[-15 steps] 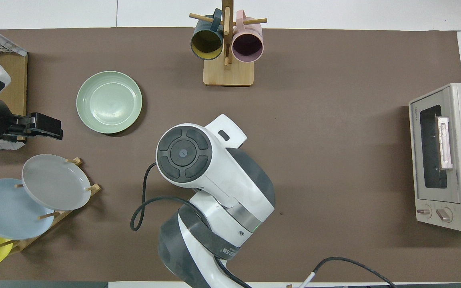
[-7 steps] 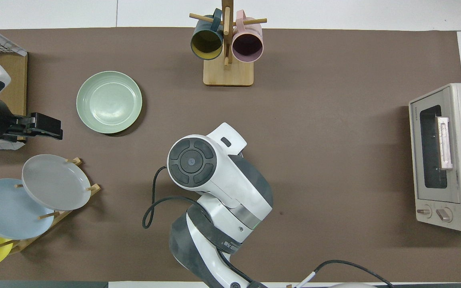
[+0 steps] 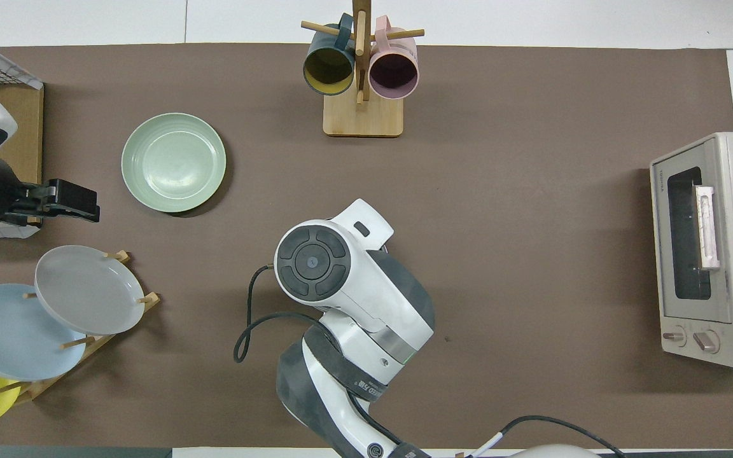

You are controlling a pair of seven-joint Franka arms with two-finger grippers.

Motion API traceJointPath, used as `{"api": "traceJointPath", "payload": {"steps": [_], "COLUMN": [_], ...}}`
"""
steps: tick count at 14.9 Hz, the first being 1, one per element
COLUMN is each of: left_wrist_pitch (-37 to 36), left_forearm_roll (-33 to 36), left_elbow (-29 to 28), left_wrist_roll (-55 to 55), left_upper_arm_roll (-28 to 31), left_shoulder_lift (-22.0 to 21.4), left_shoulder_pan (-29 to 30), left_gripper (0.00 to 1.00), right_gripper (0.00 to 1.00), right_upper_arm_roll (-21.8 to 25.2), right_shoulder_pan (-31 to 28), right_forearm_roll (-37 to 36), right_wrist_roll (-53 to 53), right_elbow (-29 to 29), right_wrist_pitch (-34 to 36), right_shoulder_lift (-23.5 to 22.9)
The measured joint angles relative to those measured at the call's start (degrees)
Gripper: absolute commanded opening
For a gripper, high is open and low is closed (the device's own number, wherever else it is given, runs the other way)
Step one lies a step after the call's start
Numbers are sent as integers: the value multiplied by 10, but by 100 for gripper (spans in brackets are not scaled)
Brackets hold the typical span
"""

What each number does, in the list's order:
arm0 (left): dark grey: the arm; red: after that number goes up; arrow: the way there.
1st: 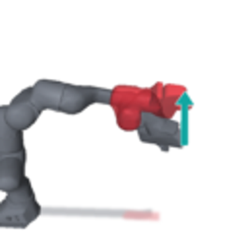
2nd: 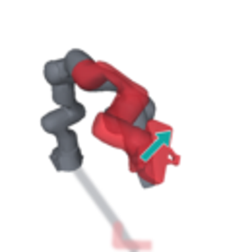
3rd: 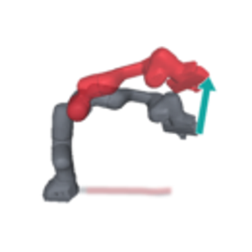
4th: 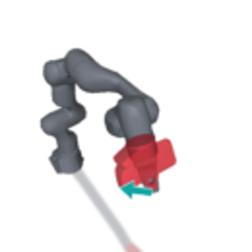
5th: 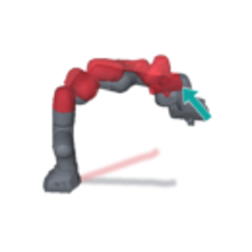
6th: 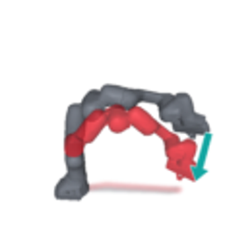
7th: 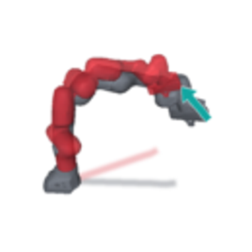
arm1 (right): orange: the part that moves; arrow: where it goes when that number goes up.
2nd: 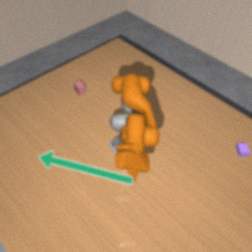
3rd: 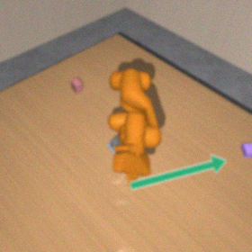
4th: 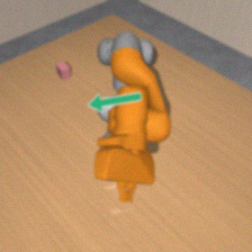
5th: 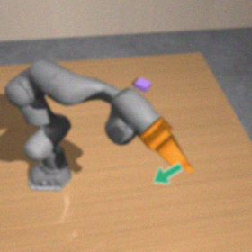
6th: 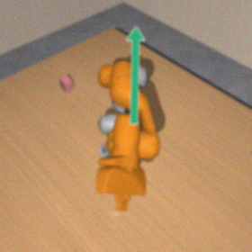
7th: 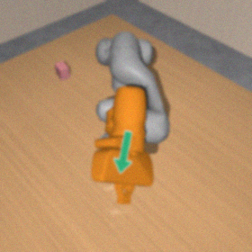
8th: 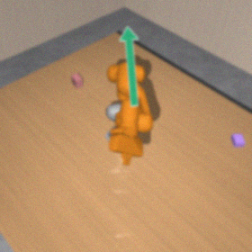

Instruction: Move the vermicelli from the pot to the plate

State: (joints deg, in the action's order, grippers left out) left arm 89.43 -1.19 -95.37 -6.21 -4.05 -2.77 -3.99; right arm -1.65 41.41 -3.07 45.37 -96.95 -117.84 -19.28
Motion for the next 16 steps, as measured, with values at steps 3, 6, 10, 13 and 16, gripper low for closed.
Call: {"api": "traceJointPath", "payload": {"steps": [3,6,10,13,16], "left_wrist_pitch": [0,0,0,0,0], "left_forearm_roll": [0,0,0,0,0], "left_elbow": [0,0,0,0,0], "left_wrist_roll": [0,0,0,0,0], "left_upper_arm_roll": [0,0,0,0,0], "left_shoulder_lift": [0,0,0,0,0], "left_shoulder_pan": [0,0,0,0,0], "left_gripper": [100,100,100,100,100], "right_gripper": [88,81,66,53,53], "right_upper_arm_roll": [0,0,0,0,0], "right_shoulder_pan": [0,0,0,0,0], "right_forearm_roll": [0,0,0,0,0], "right_wrist_roll": [0,0,0,0,0], "right_elbow": [0,0,0,0,0], "right_wrist_pitch": [0,0,0,0,0], "right_shoulder_lift": [0,0,0,1,0]}}
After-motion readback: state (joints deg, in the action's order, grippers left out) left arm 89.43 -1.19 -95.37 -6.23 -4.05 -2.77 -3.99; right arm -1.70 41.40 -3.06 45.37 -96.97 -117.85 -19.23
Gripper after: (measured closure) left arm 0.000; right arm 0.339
